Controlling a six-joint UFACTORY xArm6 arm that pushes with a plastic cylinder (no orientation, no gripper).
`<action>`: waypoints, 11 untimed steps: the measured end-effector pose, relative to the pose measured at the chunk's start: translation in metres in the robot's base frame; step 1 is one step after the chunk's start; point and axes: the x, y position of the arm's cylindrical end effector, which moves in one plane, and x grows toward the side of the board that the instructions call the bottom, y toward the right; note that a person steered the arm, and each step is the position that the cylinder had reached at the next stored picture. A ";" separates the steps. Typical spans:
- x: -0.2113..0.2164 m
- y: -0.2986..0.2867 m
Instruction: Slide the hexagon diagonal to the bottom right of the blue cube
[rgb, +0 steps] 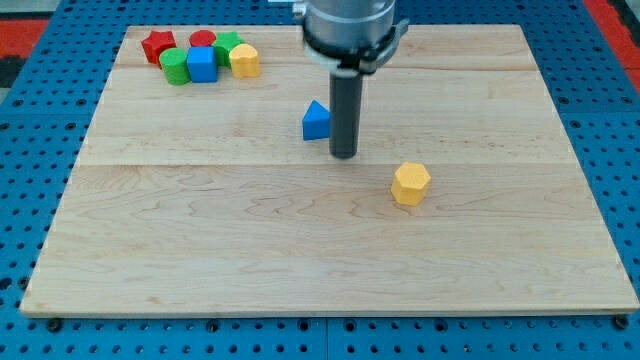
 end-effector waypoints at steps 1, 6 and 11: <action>-0.058 -0.075; 0.062 0.179; 0.176 -0.049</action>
